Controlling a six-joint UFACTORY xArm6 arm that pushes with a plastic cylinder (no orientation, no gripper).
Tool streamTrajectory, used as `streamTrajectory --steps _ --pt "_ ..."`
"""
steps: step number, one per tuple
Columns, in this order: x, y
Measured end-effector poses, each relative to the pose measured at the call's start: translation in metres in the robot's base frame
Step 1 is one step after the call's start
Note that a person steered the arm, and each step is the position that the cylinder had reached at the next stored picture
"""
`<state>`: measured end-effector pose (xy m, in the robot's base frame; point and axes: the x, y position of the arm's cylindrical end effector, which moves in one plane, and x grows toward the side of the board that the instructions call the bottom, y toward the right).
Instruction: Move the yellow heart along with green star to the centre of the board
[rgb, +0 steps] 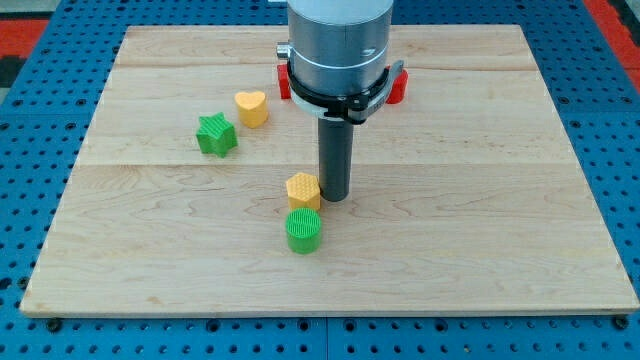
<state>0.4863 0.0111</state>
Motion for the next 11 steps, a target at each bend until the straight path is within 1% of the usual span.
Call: streamTrajectory --steps 1,2,4,7,10,11 --pt "-0.012 0.000" --pt "-0.073 -0.022" --pt "-0.081 -0.044" --pt "-0.062 -0.078" --pt "0.019 -0.153" --pt "0.023 -0.177"
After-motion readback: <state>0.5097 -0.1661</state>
